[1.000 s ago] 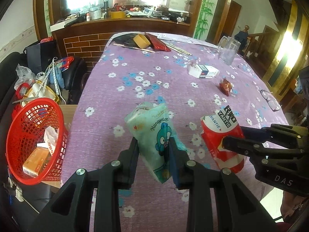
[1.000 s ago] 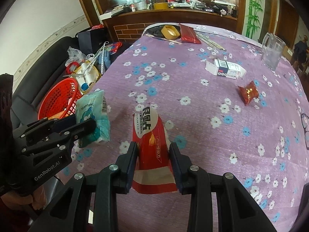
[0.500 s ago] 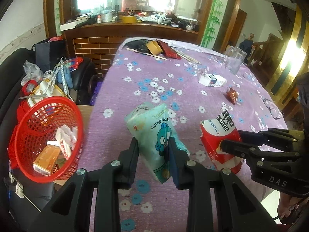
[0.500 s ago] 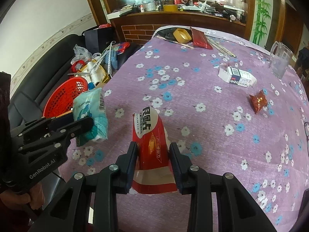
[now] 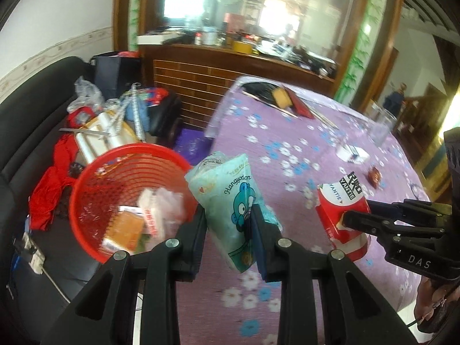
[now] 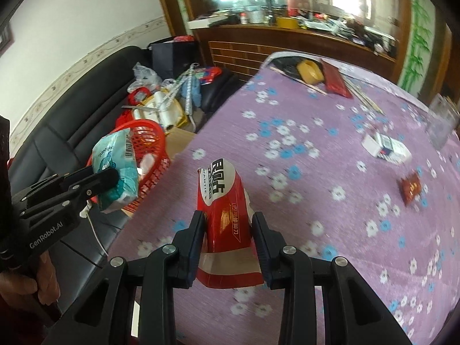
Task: Collect trash
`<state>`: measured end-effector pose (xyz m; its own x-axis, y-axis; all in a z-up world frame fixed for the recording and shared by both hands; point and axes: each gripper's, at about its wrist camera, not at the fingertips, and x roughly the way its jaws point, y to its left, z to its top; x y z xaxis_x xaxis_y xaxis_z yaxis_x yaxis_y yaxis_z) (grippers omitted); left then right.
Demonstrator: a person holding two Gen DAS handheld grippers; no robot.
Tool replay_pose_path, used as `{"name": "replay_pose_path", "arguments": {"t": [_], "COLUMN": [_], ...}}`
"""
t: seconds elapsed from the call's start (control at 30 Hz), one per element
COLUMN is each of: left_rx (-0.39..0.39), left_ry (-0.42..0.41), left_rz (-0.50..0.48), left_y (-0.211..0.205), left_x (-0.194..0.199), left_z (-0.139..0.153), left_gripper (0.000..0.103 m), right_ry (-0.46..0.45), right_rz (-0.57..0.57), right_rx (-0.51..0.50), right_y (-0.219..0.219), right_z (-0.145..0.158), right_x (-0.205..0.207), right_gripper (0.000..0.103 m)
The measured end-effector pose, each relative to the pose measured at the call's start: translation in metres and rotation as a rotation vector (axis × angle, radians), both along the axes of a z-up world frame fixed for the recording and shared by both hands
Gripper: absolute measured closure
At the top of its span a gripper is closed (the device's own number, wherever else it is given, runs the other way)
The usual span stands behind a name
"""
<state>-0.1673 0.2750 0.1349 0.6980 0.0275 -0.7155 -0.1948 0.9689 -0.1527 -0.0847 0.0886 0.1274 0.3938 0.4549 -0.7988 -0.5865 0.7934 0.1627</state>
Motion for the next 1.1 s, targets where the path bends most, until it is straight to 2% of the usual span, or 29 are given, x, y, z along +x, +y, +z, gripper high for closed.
{"name": "replay_pose_path", "arguments": {"t": [0.3,0.5,0.77,1.1], "left_rx": [-0.013,-0.021,-0.021,-0.011], "left_ry": [-0.013,0.003,0.028,0.047], "left_rz": [0.143,0.202,0.24,0.259], "left_y": [0.058,0.084,0.101,0.117], "left_x": [-0.021,-0.027,-0.026,-0.014], "left_z": [0.005,0.002,-0.007,-0.012], "left_gripper": [0.075,0.074,0.074,0.073], "right_ry": [-0.005,0.003,0.031,0.073], "right_rz": [0.126,0.194,0.252,0.27], "right_rx": [0.02,0.039,0.045,0.043], "right_y": [0.058,0.097,0.143,0.189], "right_z": [0.015,0.025,0.024,0.011], "right_x": [-0.001,0.005,0.015,0.036], "right_gripper": [0.066,0.066,0.066,0.063]}}
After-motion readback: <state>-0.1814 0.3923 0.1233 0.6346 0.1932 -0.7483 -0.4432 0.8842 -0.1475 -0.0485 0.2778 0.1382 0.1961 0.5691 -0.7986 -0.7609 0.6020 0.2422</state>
